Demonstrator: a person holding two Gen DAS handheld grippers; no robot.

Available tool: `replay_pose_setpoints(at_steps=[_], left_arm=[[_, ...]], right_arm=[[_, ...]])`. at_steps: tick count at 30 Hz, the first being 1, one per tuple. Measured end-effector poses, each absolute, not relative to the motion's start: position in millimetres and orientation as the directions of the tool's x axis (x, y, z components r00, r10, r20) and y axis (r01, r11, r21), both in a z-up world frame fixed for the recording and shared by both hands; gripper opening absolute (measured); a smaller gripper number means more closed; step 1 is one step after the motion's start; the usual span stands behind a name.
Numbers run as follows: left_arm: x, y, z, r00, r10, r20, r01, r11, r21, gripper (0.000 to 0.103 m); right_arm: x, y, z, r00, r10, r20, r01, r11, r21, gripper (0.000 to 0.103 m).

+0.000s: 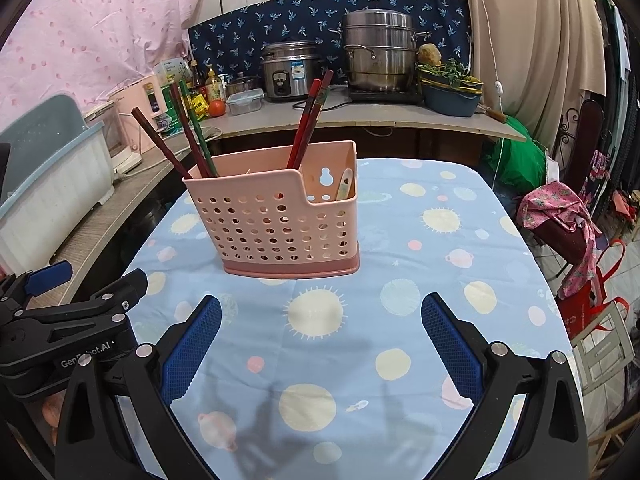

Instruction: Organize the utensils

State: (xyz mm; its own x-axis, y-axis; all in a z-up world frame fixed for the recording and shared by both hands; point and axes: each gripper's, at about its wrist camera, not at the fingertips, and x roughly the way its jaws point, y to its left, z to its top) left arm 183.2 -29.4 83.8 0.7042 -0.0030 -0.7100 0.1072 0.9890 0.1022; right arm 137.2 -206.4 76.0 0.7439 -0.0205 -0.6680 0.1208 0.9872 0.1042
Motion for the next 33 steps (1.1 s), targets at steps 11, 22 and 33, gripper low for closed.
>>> replay_pose_setpoints(at_steps=[11, 22, 33], left_arm=[[185.7, -28.4, 81.9, 0.705, 0.013, -0.709, 0.092, 0.99, 0.109, 0.096], [188.5, -29.8, 81.6, 0.708, 0.035, -0.705, 0.076, 0.989, 0.125, 0.096], [189.7, -30.2, 81.7, 0.708, 0.034, -0.706, 0.077, 0.989, 0.125, 0.096]], right_arm=[[139.0, -205.9, 75.2, 0.742, -0.019, -0.67, 0.122, 0.987, 0.108, 0.097], [139.7, -206.3, 74.7, 0.741, -0.018, -0.671, 0.123, 0.986, 0.109, 0.097], [141.5, -206.7, 72.3, 0.739, -0.018, -0.673, 0.125, 0.986, 0.112, 0.097]])
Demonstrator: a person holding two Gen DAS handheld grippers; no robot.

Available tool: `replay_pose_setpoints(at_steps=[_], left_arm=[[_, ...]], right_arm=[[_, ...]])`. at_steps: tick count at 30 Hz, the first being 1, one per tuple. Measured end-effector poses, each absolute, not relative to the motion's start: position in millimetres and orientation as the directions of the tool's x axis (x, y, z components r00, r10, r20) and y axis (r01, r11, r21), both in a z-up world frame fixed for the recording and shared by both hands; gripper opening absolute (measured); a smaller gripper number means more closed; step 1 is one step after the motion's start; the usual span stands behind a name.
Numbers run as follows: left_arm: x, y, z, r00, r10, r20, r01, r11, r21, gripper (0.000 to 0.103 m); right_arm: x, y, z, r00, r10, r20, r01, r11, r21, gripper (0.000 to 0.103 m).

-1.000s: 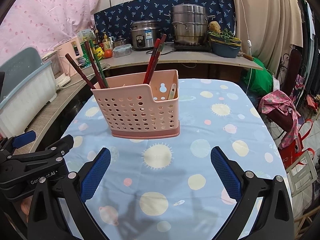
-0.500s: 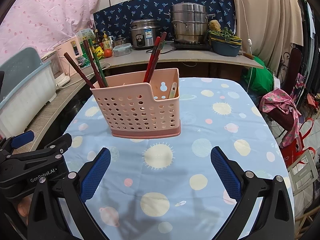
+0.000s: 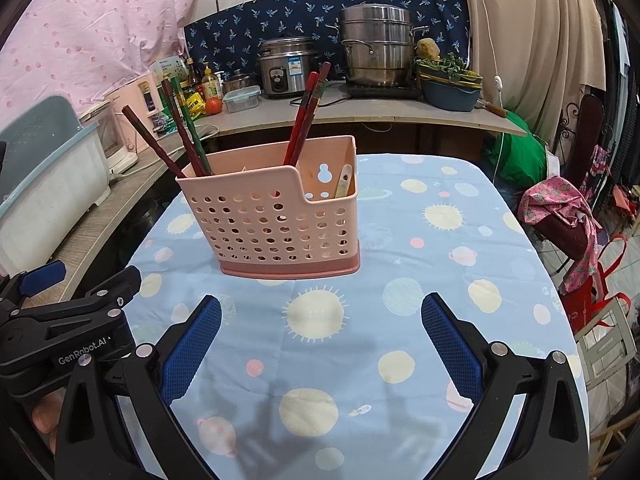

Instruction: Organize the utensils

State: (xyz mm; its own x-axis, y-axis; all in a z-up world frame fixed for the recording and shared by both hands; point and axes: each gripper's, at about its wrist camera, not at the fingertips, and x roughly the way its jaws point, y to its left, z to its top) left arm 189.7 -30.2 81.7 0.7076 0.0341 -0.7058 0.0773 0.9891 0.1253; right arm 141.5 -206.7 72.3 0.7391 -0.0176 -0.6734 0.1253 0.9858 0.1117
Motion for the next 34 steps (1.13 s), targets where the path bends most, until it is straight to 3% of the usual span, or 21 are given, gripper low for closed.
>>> replay_pose_setpoints(at_steps=[34], left_arm=[[218, -35, 77, 0.702, 0.035, -0.712, 0.076, 0.989, 0.123, 0.096]], right_arm=[[165, -215, 74, 0.738, -0.028, -0.675, 0.133, 0.986, 0.105, 0.097]])
